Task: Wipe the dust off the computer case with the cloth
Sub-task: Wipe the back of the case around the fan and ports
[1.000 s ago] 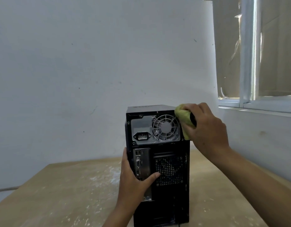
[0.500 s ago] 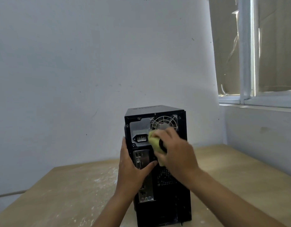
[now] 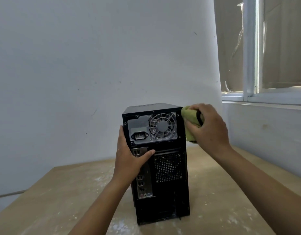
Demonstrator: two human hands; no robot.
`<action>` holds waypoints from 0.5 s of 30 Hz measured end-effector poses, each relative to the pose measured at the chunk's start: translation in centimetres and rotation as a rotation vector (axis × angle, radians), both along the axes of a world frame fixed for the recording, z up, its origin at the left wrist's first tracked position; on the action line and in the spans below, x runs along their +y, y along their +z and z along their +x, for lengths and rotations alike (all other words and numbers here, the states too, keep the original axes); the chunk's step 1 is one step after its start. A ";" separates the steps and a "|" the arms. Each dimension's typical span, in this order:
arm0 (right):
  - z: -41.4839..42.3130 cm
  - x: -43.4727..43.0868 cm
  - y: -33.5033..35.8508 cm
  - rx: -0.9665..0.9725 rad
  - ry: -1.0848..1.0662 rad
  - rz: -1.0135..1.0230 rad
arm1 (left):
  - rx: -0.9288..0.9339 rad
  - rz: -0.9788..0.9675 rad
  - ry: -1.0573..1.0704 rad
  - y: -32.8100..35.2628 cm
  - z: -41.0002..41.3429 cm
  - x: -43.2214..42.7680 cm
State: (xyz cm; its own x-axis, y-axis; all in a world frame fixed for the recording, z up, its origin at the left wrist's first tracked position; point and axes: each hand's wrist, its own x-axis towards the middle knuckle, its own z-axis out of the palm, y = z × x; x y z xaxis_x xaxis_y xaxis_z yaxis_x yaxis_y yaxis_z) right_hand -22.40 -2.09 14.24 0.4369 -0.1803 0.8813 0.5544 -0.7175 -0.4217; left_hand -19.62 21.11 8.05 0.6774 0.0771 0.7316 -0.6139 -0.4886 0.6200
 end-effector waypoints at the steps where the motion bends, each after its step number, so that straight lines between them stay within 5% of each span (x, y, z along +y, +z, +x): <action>1: 0.2 0.0 -0.7 0.024 0.024 -0.015 | 0.005 -0.003 0.005 -0.1 0.1 -0.1; 15: -1.7 -0.3 -10.5 0.353 0.075 0.008 | 0.003 -0.004 -0.013 0.3 -0.7 -0.2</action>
